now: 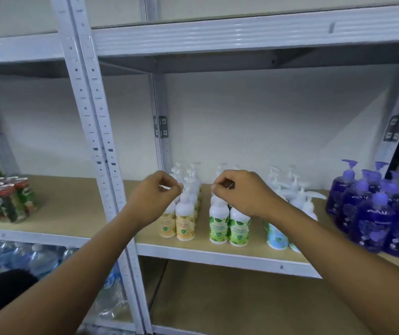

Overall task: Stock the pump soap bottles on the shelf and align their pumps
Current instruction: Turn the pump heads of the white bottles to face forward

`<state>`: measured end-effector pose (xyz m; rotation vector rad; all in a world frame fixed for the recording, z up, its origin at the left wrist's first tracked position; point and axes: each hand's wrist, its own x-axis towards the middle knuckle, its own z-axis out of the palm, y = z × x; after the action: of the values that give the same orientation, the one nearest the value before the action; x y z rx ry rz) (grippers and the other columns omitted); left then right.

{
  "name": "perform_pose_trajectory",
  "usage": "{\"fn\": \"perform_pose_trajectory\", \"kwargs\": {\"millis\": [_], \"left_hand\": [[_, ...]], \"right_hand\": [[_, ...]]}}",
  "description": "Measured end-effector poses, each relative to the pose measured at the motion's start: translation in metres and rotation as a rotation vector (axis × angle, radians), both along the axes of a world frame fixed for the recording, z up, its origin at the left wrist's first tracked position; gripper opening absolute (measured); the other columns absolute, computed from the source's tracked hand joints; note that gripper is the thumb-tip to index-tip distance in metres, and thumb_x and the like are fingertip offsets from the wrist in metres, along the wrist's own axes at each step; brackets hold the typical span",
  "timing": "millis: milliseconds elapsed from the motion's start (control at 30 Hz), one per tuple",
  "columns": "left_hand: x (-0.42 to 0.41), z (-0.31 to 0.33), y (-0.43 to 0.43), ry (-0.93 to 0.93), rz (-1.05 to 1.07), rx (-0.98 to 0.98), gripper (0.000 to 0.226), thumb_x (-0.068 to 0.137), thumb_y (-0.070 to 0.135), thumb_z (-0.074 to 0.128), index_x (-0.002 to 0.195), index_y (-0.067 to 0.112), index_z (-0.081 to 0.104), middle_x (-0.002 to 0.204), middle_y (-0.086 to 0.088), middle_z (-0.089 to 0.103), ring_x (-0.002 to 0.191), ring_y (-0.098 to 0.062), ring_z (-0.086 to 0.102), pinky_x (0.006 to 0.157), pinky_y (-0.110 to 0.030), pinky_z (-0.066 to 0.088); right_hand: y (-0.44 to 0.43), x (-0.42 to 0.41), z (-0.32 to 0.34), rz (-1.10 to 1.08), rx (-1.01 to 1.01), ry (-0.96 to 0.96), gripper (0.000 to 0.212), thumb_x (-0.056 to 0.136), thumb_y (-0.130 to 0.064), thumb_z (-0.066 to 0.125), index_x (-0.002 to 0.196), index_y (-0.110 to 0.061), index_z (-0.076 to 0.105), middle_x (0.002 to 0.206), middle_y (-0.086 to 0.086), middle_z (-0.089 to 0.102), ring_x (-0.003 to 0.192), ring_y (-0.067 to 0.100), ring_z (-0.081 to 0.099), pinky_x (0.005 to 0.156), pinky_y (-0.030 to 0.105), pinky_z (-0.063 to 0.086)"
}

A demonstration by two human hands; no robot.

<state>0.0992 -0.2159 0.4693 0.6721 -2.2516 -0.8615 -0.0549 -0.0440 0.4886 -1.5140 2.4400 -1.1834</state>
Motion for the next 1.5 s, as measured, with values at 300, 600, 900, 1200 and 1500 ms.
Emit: {"fn": "perform_pose_trajectory", "kwargs": {"millis": [300, 600, 900, 1200, 1500], "left_hand": [[-0.091, 0.021, -0.119, -0.044, -0.003, 0.074, 0.023, 0.090, 0.041, 0.070, 0.104, 0.024, 0.064, 0.109, 0.011, 0.067, 0.098, -0.013, 0.065, 0.073, -0.024, 0.047], [-0.156, -0.006, -0.186, -0.140, 0.014, 0.240, 0.030, 0.092, 0.035, 0.071, 0.116, 0.020, 0.064, 0.113, -0.004, 0.068, 0.090, -0.021, 0.065, 0.084, -0.032, 0.052], [-0.173, -0.013, -0.198, -0.169, -0.018, 0.341, 0.033, 0.090, 0.026, 0.074, 0.122, 0.023, 0.066, 0.111, -0.011, 0.070, 0.088, -0.025, 0.065, 0.088, -0.037, 0.059], [-0.180, -0.017, -0.197, -0.198, -0.015, 0.277, 0.031, 0.095, 0.026, 0.068, 0.126, 0.024, 0.066, 0.101, 0.003, 0.063, 0.085, -0.026, 0.066, 0.092, -0.040, 0.059], [-0.188, -0.020, -0.198, -0.207, 0.001, 0.330, 0.025, 0.094, 0.024, 0.070, 0.119, 0.024, 0.071, 0.119, -0.006, 0.062, 0.108, -0.025, 0.062, 0.090, -0.042, 0.060]], "right_hand": [[-0.131, -0.100, 0.013, -0.025, 0.137, 0.138, 0.023, 0.091, -0.046, 0.061, 0.096, -0.024, 0.068, 0.097, -0.006, 0.070, 0.091, 0.018, 0.065, 0.088, 0.042, 0.055], [-0.212, -0.151, -0.004, -0.108, 0.348, 0.362, 0.030, 0.099, -0.047, 0.045, 0.116, -0.030, 0.062, 0.121, -0.008, 0.062, 0.119, 0.024, 0.049, 0.090, 0.040, 0.029], [-0.229, -0.165, -0.014, -0.149, 0.496, 0.298, 0.034, 0.098, -0.048, 0.044, 0.117, -0.029, 0.064, 0.119, -0.003, 0.063, 0.117, 0.027, 0.049, 0.089, 0.045, 0.026], [-0.232, -0.171, -0.021, -0.162, 0.508, 0.290, 0.044, 0.100, -0.052, 0.042, 0.141, -0.037, 0.050, 0.137, -0.009, 0.057, 0.129, 0.024, 0.045, 0.101, 0.048, 0.024], [-0.238, -0.173, -0.028, -0.151, 0.519, 0.299, 0.033, 0.101, -0.053, 0.042, 0.122, -0.039, 0.064, 0.124, -0.009, 0.063, 0.116, 0.024, 0.052, 0.101, 0.050, 0.026]]}}
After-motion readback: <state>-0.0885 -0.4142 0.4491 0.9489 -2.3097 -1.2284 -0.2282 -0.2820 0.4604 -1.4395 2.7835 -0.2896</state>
